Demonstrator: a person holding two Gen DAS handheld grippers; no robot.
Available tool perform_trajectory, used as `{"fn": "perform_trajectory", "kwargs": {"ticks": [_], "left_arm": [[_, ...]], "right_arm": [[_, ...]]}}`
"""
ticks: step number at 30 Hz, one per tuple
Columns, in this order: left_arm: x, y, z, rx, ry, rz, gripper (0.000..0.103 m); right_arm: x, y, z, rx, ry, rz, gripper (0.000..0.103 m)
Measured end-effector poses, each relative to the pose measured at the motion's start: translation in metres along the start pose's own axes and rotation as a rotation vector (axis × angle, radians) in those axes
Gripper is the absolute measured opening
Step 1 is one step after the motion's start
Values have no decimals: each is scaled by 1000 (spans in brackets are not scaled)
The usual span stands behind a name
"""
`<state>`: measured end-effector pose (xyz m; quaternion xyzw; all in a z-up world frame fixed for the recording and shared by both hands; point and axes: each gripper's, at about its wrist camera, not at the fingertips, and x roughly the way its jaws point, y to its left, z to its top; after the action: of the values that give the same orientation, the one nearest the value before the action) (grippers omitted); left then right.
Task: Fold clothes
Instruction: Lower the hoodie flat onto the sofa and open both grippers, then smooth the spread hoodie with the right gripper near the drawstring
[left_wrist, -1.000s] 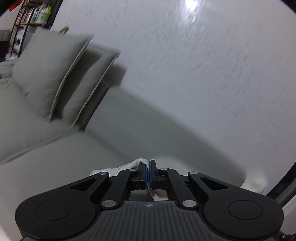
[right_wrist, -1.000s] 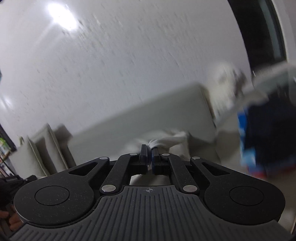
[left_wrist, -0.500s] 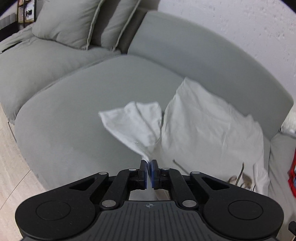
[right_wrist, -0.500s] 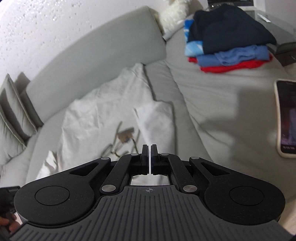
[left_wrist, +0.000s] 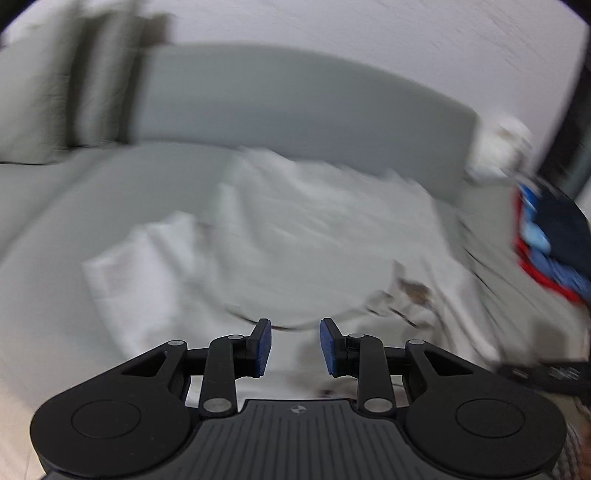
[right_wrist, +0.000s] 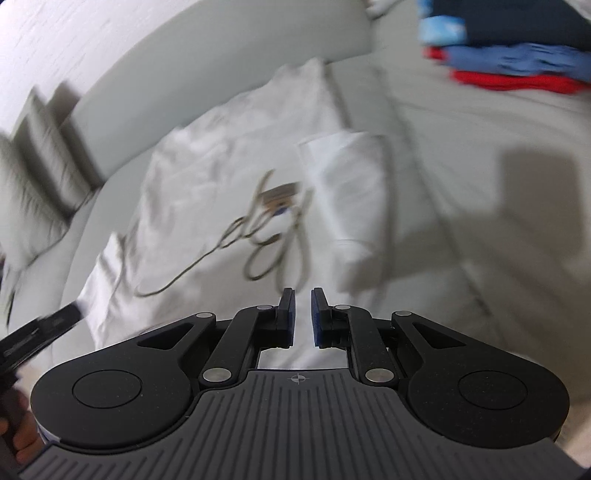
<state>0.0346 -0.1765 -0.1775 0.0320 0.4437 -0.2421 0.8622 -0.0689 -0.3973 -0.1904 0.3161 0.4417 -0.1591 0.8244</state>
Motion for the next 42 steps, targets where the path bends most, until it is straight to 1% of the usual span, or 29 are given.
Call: {"fn": "perform_trajectory", "kwargs": {"ticks": [2, 3, 4, 5, 7, 9, 10, 11, 13, 16, 18, 19, 22, 26, 29, 31, 34, 35, 37, 38, 39, 40, 41, 42], "left_arm": [[23, -10, -4, 33, 60, -17, 31], [37, -13, -8, 56, 131, 6, 31], [53, -16, -13, 85, 220, 37, 31], [58, -17, -15, 100, 243, 47, 32], [51, -19, -11, 101, 221, 40, 32], [44, -20, -4, 63, 186, 20, 32], [41, -20, 0, 41, 168, 8, 32], [39, -21, 4, 31, 153, 2, 34], [35, -33, 14, 37, 114, -31, 36], [50, -53, 26, 71, 104, -69, 37], [62, -69, 34, 98, 100, -82, 37], [69, -78, 38, 109, 99, -84, 37], [90, -99, 48, 124, 102, -80, 37], [112, -115, 55, 125, 131, -84, 37], [122, -120, 56, 125, 148, -92, 37], [127, -120, 55, 127, 163, -90, 37], [134, -118, 52, 127, 183, -77, 37], [135, -117, 51, 126, 185, -71, 37], [137, -115, 50, 124, 183, -69, 37], [136, -114, 50, 122, 182, -68, 37], [136, -114, 50, 120, 183, -66, 37], [135, -113, 50, 117, 186, -64, 37], [133, -113, 50, 116, 189, -64, 37], [131, -111, 50, 111, 191, -62, 37]], "right_arm": [[16, 3, 2, 4, 28, -11, 22], [23, 1, 1, 7, 56, -42, 22], [30, -1, 0, 9, 85, -73, 22], [37, -3, -1, 12, 111, -100, 20], [33, -7, -2, 12, 113, -87, 20], [26, -7, 1, -5, 102, -77, 22], [22, -7, 4, -20, 86, -74, 28], [16, -7, 8, -36, 48, -73, 34], [5, -8, 19, -58, -29, -82, 36], [4, -15, 35, -68, -94, -97, 38], [11, -24, 49, -57, -117, -109, 41], [15, -29, 56, -50, -125, -115, 43], [30, -44, 75, -19, -145, -137, 44], [56, -65, 99, 28, -144, -136, 44], [83, -80, 113, 64, -134, -112, 44], [98, -87, 120, 69, -120, -99, 44], [122, -95, 121, 56, -65, -103, 45], [125, -94, 119, 36, -76, -99, 46], [128, -88, 116, -13, -94, -112, 44], [129, -84, 114, -41, -103, -122, 37], [130, -81, 113, -56, -106, -127, 36], [130, -79, 112, -71, -109, -131, 33], [131, -77, 112, -84, -111, -136, 23], [130, -75, 112, -87, -111, -141, 22]]}}
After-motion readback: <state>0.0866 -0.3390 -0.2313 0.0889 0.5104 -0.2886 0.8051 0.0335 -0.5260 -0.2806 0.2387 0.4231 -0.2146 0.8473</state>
